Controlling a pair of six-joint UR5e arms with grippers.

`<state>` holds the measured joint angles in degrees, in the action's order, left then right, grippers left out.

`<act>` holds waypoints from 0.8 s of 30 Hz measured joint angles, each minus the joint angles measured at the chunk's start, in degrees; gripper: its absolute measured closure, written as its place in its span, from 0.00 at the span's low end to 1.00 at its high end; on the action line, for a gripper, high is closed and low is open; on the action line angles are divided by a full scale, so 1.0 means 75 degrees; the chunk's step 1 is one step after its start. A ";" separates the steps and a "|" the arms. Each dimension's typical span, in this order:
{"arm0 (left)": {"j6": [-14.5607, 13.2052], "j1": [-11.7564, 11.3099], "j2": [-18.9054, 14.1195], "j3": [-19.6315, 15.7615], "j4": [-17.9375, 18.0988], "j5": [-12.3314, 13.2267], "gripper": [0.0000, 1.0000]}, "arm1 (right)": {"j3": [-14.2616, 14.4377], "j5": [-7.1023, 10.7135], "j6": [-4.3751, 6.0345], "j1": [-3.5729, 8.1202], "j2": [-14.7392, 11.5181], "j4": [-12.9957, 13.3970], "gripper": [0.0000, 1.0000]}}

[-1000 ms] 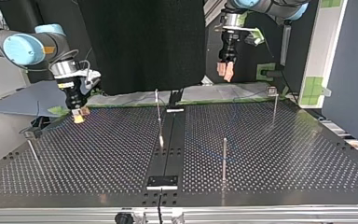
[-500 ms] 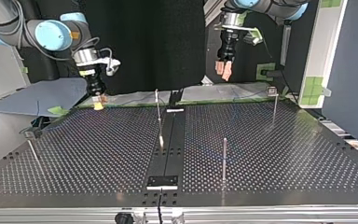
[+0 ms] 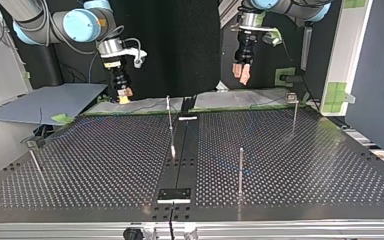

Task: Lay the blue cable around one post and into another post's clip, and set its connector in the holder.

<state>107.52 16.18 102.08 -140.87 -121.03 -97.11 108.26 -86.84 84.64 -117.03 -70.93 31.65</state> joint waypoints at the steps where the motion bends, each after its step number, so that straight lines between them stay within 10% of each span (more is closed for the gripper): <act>1: 0.0004 0.0000 0.0001 0.0000 -0.0013 -0.0002 0.00 | 0.0003 -0.0066 0.0000 -0.0064 0.0001 0.0000 0.00; 12: 0.0018 -0.0025 0.0000 0.0000 -0.0047 -0.0006 0.00 | 0.0268 -0.0802 0.0118 -0.0824 0.0063 0.0323 0.00; 24: 0.0000 -0.0071 0.0003 0.0000 -0.0089 -0.0006 0.00 | 0.0312 -0.0875 0.0138 -0.1565 0.0566 0.0876 0.00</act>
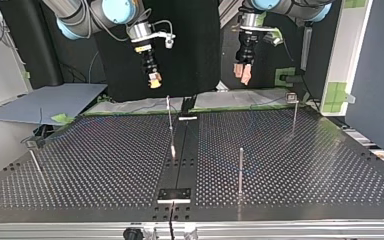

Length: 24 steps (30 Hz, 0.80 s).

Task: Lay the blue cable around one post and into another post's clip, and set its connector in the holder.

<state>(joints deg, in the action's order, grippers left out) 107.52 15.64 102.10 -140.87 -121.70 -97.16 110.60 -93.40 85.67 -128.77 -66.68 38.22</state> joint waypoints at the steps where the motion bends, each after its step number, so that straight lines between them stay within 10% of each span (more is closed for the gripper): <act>1: 0.0001 -0.0006 0.0001 0.0000 -0.0002 0.0000 0.00 | 0.0001 0.0002 0.0001 -0.0054 0.0008 0.0001 0.00; 6: -0.0003 -0.0018 -0.0001 0.0000 -0.0005 0.0000 0.00 | 0.0011 0.0002 0.0020 -0.0187 0.0029 0.0017 0.00; 24: -0.0011 -0.0050 -0.0003 0.0000 -0.0006 0.0020 0.00 | 0.0023 -0.0058 -0.0033 0.0143 0.0474 0.0344 0.00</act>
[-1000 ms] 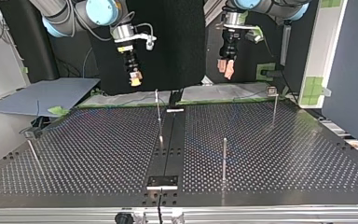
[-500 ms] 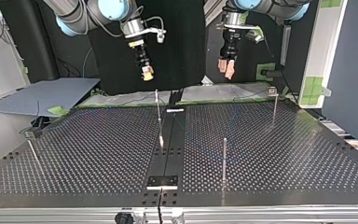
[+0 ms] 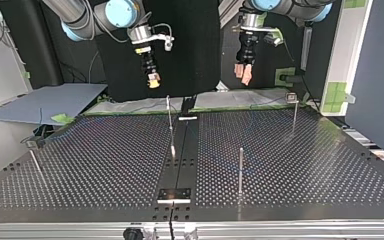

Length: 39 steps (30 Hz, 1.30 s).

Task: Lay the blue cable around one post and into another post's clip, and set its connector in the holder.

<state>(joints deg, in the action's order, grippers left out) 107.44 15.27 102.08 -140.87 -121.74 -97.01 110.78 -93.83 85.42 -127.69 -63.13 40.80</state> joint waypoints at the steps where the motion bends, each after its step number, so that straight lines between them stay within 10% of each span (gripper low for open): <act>1: 0.0002 0.0000 0.0000 0.0000 -0.0001 0.0002 0.00 | 0.0000 -0.0002 -0.0023 -0.0012 0.0046 0.0040 0.00; 14: -0.0037 0.0089 0.0005 -0.0010 -0.0013 -0.0042 0.00 | -0.0001 -0.0235 -0.0537 -0.0361 0.0212 0.0167 0.00; 39: 0.0021 0.0125 -0.0001 -0.0373 0.0073 -0.0670 0.00 | -0.0010 -0.0683 -0.0557 -0.0615 0.0230 0.0057 0.00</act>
